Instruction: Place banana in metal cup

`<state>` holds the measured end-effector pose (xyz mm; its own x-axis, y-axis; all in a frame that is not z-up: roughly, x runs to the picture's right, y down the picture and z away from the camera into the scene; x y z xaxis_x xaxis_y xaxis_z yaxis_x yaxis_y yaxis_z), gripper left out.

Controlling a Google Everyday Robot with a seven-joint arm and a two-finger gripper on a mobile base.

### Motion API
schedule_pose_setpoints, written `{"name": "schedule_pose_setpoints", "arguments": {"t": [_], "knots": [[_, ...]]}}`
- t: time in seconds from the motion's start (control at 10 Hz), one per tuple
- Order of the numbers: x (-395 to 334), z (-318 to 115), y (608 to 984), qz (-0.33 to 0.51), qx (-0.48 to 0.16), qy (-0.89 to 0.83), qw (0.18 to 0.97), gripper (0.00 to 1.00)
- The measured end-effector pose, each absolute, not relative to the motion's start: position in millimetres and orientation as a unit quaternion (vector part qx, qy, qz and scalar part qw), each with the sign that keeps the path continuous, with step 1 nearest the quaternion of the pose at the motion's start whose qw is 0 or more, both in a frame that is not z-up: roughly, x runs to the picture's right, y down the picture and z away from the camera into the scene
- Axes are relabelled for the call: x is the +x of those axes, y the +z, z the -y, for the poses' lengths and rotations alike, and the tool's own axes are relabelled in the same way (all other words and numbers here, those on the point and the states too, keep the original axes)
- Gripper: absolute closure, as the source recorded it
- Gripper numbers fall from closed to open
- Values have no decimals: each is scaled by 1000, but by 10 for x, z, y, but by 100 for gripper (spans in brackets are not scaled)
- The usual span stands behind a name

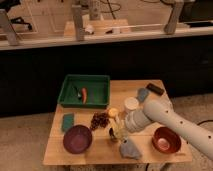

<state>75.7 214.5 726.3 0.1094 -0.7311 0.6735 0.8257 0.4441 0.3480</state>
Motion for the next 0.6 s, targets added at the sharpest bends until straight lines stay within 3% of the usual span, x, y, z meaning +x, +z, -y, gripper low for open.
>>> {"name": "schedule_pose_setpoints", "arguments": {"t": [0.2,0.6], "knots": [[777,-2147,7283,412,-60,-527,741,22],[750,-2147,7256,427,-52,-522,737,20]]}}
